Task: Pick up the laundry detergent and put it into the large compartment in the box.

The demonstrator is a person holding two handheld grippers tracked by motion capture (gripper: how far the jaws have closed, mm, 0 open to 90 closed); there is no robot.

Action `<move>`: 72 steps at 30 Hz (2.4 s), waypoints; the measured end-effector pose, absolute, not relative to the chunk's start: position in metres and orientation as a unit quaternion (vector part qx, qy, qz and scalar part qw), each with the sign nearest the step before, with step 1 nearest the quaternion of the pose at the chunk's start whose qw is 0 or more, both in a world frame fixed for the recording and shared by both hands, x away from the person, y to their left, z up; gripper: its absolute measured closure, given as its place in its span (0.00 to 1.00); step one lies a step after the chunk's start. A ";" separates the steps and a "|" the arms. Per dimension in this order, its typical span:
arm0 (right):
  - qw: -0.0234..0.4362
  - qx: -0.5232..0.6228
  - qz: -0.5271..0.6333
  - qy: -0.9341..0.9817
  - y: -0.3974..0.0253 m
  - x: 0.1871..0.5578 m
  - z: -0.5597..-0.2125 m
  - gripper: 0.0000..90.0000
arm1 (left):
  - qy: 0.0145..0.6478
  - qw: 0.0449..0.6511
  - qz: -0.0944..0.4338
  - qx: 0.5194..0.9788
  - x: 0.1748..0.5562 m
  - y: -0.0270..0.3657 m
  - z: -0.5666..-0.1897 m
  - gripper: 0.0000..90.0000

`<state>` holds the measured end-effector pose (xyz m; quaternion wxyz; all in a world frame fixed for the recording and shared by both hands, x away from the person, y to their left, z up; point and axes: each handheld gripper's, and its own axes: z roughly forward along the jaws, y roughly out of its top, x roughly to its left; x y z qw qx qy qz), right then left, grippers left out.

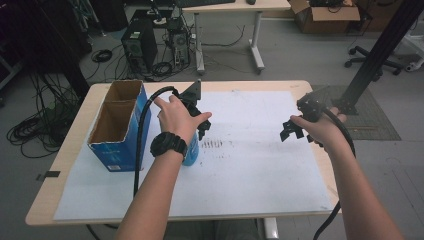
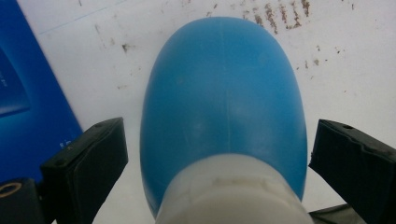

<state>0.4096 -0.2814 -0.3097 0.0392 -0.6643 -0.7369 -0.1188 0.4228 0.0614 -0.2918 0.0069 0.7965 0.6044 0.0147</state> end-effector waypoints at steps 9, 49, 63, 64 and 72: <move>0.039 -0.665 -0.120 -0.737 -0.281 0.410 -0.309 0.04 | 0.606 0.004 0.014 0.795 0.423 0.062 -0.293 0.07; 0.039 -0.665 -0.121 -0.736 -0.281 0.409 -0.310 0.04 | 0.609 0.012 -0.002 0.793 0.423 0.064 -0.291 0.24; 0.038 -0.664 -0.121 -0.737 -0.280 0.409 -0.308 0.04 | 0.607 0.018 -0.002 0.795 0.422 0.063 -0.289 0.29; 0.038 -0.664 -0.121 -0.737 -0.280 0.409 -0.308 0.04 | 0.607 0.018 -0.002 0.795 0.422 0.063 -0.289 0.30; 0.039 -0.665 -0.120 -0.737 -0.280 0.409 -0.311 0.04 | 0.609 0.021 0.003 0.793 0.422 0.064 -0.289 0.35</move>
